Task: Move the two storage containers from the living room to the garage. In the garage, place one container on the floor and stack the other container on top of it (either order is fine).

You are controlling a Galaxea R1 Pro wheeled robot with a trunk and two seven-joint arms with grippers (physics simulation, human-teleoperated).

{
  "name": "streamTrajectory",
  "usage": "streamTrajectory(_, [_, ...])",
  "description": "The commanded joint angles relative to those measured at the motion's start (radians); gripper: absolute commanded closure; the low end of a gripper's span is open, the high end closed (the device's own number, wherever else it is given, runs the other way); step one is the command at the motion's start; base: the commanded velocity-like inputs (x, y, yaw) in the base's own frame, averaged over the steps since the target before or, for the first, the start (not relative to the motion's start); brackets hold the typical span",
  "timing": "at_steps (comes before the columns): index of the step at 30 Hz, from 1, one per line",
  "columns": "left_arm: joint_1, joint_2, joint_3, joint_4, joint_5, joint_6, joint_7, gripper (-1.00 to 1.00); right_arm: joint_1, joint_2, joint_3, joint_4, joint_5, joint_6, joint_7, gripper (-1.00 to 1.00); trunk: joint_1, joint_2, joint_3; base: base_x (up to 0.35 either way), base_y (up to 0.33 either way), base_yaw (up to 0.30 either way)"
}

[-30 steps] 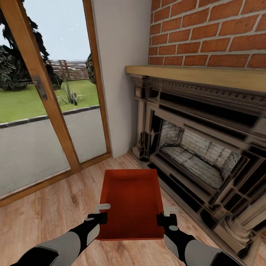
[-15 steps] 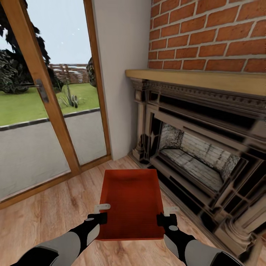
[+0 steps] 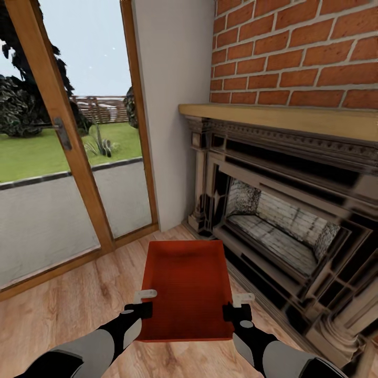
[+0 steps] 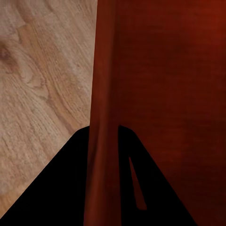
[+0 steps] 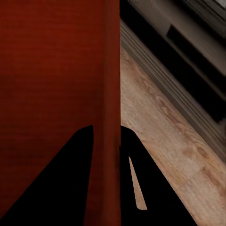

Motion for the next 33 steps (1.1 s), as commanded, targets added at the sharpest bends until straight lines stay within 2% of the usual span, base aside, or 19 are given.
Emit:
streamTrajectory(1, [-0.002, 0.003, 0.038, -0.003, -0.002, -0.010, 0.068, 1.00, 0.000, 0.000, 0.026, 0.002, -0.022, -0.001, 0.004, 1.00, 0.000, -0.001, 0.001, 0.000, 0.000, 0.000])
streamTrajectory(33, [-0.002, 0.003, 0.038, -0.003, -0.002, -0.010, 0.068, 1.00, 0.000, 0.000, 0.026, 0.002, -0.023, -0.001, 0.005, 1.00, 0.000, -0.001, 0.050, 0.000, 0.000, 0.000])
